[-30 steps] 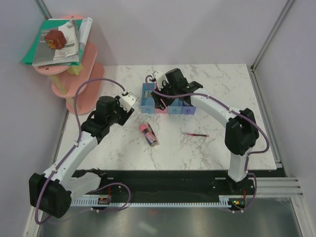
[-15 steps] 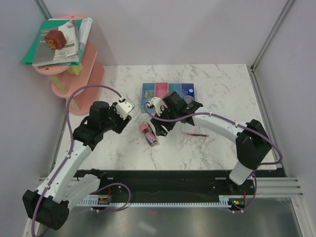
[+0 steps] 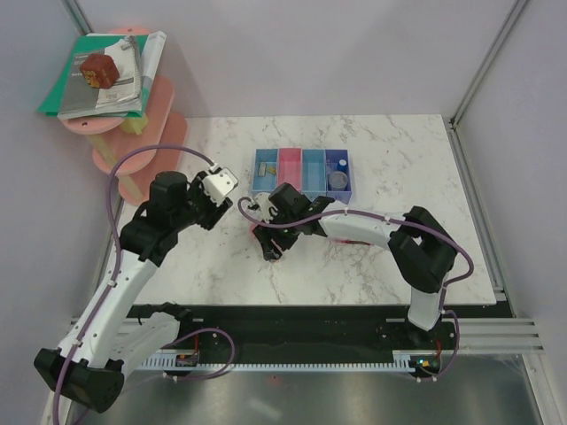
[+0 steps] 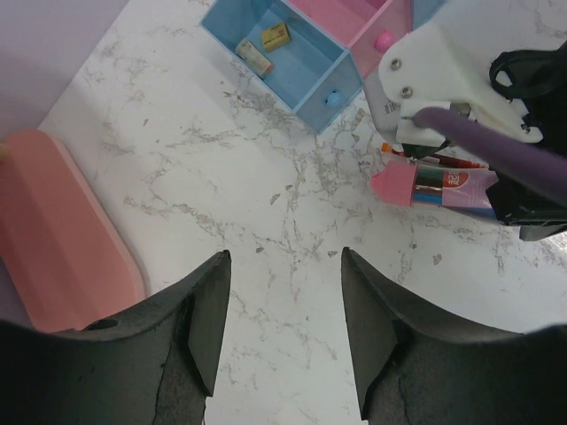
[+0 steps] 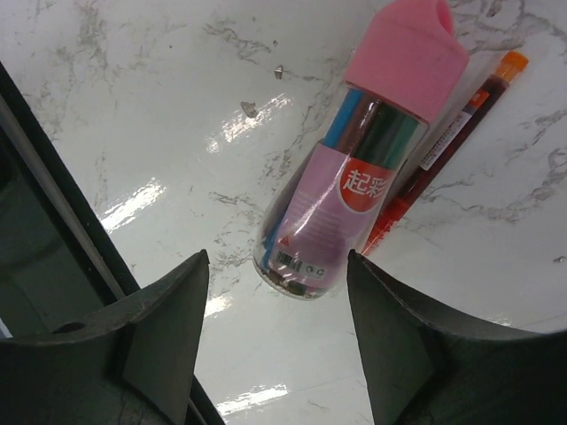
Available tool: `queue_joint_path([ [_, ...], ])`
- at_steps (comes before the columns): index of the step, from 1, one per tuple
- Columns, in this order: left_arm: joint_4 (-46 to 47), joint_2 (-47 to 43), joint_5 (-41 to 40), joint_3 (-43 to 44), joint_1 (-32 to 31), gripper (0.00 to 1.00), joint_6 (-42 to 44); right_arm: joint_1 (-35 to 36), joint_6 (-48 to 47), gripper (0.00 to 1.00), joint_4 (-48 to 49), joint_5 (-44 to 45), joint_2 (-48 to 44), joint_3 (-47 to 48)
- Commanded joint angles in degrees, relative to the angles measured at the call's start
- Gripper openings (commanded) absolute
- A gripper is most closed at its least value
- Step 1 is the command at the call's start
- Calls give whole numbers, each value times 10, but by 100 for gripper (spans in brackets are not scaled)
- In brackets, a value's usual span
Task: Sort the stationery into containers
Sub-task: Pick up the stationery from the center of the board.
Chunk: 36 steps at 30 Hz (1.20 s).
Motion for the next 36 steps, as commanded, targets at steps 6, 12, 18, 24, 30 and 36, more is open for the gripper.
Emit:
queue_joint_path([
  [6, 7, 3, 32, 54, 2, 60, 14, 15, 39, 69, 26, 72, 65, 30],
  [12, 19, 4, 44, 55, 2, 60, 14, 30, 42, 63, 20, 112, 100, 50],
  [18, 33, -6, 55, 28, 2, 61, 11, 30, 33, 58, 11, 142, 107, 58],
  [24, 38, -9, 58, 7, 2, 61, 7, 31, 12, 55, 4, 148, 106, 68],
  [30, 40, -12, 55, -5, 2, 61, 0, 31, -9, 49, -4, 165, 100, 87],
  [36, 39, -13, 56, -4, 2, 61, -5, 31, -25, 42, -14, 177, 78, 94],
])
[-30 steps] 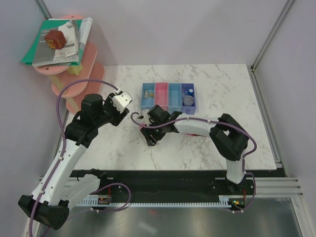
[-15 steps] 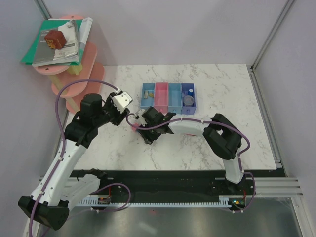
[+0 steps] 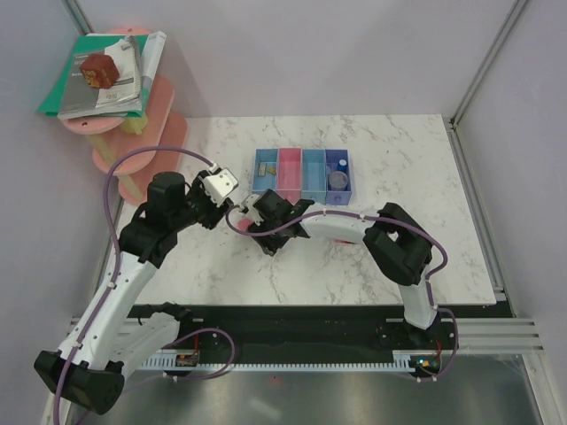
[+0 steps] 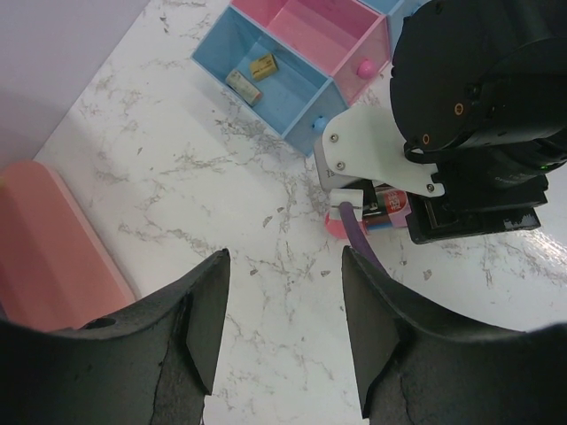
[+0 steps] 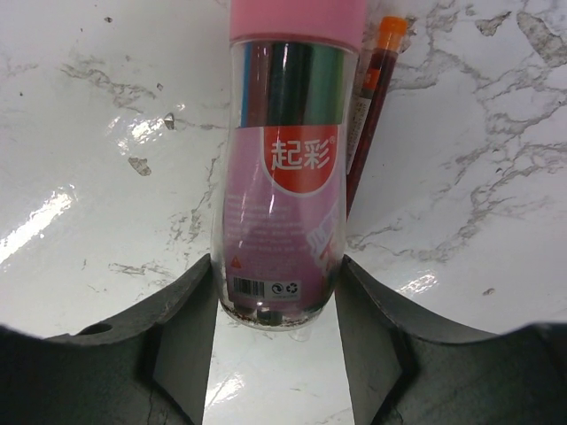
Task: Sort the stationery into containers
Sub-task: Pick up the stationery from the center of the board.
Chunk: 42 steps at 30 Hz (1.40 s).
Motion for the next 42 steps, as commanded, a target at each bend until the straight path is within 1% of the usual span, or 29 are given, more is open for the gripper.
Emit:
queue_joint_path([
  [1, 14, -6, 16, -1, 1, 61, -9, 0, -19, 41, -5, 25, -24, 26],
  [3, 16, -5, 15, -1, 1, 61, -11, 0, -24, 39, -6, 27, -35, 25],
  [11, 30, -1, 12, -26, 0, 61, -21, 0, -70, 38, -7, 59, -73, 9],
  [18, 45, 2, 13, -58, 0, 61, -34, 0, -117, 36, 1, 78, -134, -20],
  [22, 58, 13, 20, -75, 0, 61, -42, 0, -148, 36, 0, 79, -154, -66],
  [27, 67, 23, 22, -69, 0, 61, -54, 0, -164, 35, -1, 73, -180, -125],
  [29, 68, 24, 23, -67, 0, 61, -54, 0, -168, 36, -5, 64, -188, -135],
  [35, 74, 30, 27, -66, 0, 61, -56, 0, -181, 36, -26, 63, -191, -123],
  [38, 74, 29, 28, -68, 0, 61, -58, 0, -177, 37, -48, 35, -172, -117],
  [41, 74, 25, 28, -71, 0, 61, -53, 1, -175, 37, -48, 32, -161, -128],
  [42, 73, 24, 28, -72, 0, 61, -52, 2, -173, 37, -49, 10, -157, -130],
])
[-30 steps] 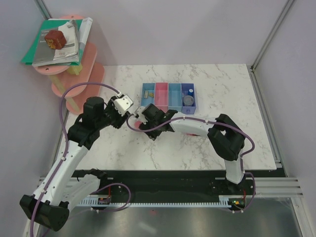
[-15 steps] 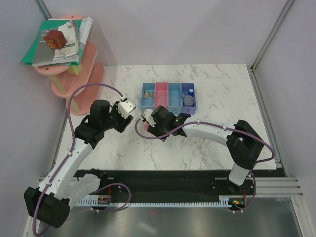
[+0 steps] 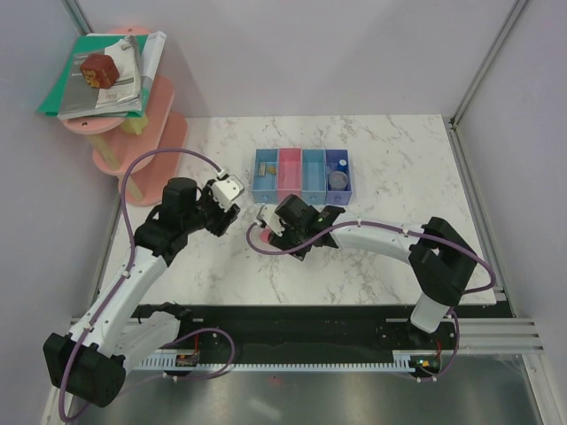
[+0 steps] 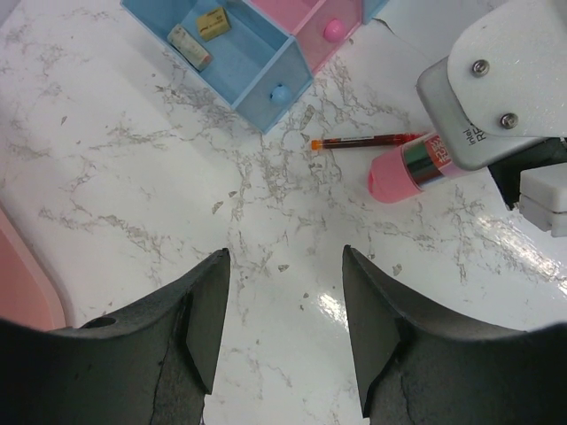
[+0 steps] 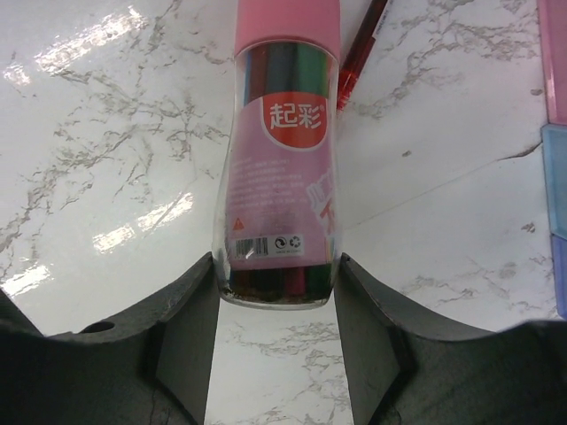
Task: Sort the stationery into containers
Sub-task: Pick up the stationery from the center of the board.
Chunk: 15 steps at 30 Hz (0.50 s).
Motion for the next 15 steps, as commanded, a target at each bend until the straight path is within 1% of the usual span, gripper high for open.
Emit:
queue_joint_path([
  [1, 18, -6, 14, 2, 0, 61, -11, 3, -2, 37, -12, -47, 18, 2],
  [6, 13, -6, 16, 4, 0, 61, -4, 20, -3, 37, -16, -67, 38, -6],
  [11, 12, 2, 20, 10, 0, 61, -1, 32, -9, 38, -22, -73, 69, 9],
  [15, 12, 5, 20, 16, 1, 61, 0, 37, -11, 41, -24, -81, 92, 28],
])
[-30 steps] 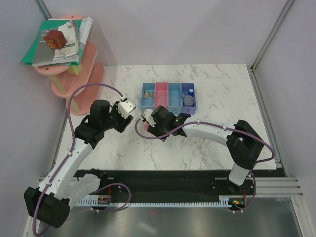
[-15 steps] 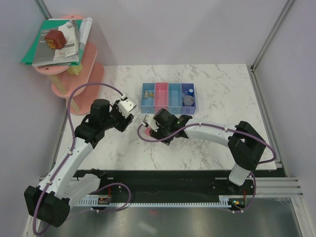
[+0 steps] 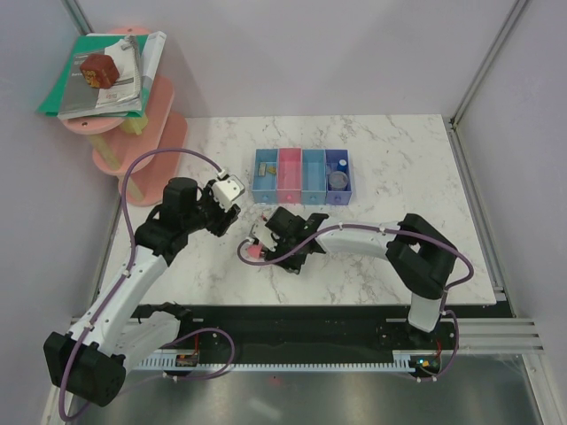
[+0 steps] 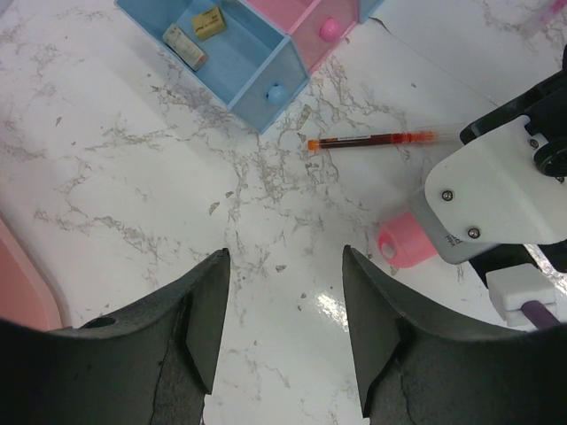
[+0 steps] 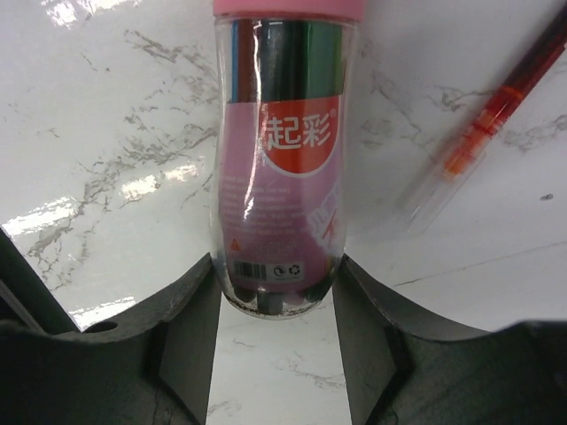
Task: Sort the stationery into containers
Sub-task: Pick up the stationery from the center of the board.
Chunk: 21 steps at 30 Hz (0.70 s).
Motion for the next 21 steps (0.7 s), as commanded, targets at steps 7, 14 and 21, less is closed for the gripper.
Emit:
queue_joint_path([
  [7, 8, -2, 8, 18, 1, 61, 10, 15, -8, 55, -9, -36, 43, 53],
  [14, 9, -3, 8, 18, 1, 61, 9, 17, -13, 70, -16, -38, 51, 85],
  [21, 11, -10, 8, 11, 1, 61, 5, 20, -8, 74, -18, -39, 62, 107],
])
